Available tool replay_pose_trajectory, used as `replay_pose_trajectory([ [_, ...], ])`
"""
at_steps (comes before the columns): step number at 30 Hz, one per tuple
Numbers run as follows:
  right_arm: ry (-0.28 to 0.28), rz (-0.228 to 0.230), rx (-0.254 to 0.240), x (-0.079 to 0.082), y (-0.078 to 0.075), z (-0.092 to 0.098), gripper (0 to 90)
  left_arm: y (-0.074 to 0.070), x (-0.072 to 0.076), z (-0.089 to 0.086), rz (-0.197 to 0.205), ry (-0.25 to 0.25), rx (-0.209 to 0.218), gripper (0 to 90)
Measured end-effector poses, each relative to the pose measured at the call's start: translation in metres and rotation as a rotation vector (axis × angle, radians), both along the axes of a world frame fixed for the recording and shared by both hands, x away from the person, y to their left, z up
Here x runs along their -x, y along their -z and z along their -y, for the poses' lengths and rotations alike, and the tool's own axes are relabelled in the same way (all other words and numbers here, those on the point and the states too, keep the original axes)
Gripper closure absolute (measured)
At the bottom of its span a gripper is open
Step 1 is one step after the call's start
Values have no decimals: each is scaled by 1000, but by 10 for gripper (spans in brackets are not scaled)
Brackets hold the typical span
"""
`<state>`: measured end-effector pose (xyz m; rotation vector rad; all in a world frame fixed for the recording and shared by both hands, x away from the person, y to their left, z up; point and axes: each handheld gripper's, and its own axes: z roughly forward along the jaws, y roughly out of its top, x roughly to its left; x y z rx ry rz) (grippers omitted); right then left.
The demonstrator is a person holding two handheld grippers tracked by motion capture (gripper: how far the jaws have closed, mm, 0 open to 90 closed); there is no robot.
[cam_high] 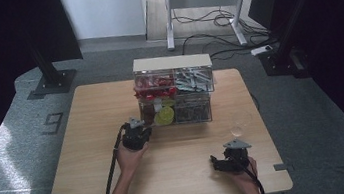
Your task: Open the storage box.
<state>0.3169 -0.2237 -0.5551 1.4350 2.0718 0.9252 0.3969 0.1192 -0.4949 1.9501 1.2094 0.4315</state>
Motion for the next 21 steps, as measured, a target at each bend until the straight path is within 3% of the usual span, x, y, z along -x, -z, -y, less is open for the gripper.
replay_pose_trajectory([
  [21,-1,1,1,0,0,0,136,-6,2,2,8,10,10,900],
])
